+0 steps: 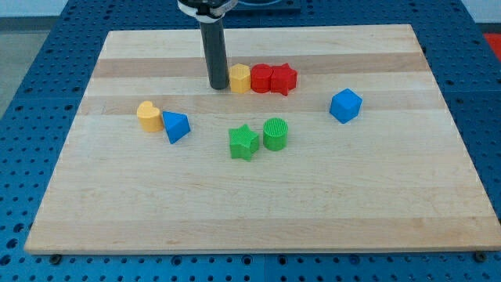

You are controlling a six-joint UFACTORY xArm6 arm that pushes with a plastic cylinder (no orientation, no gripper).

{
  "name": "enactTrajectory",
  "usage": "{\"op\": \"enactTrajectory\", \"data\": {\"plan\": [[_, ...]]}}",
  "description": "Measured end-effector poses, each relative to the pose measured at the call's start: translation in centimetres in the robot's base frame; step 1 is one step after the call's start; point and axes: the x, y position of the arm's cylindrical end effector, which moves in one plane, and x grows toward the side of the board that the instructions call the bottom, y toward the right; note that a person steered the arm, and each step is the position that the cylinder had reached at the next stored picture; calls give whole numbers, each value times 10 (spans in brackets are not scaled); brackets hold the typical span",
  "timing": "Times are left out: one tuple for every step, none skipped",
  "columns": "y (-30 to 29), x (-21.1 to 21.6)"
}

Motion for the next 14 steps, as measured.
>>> {"op": "enactTrajectory", "data": {"plan": [[8,18],[29,40],[66,58],[93,77],[120,96],[160,97],[190,97],[191,94],[191,87],[191,76],[194,71],[219,74],[244,74],[247,74]]}}
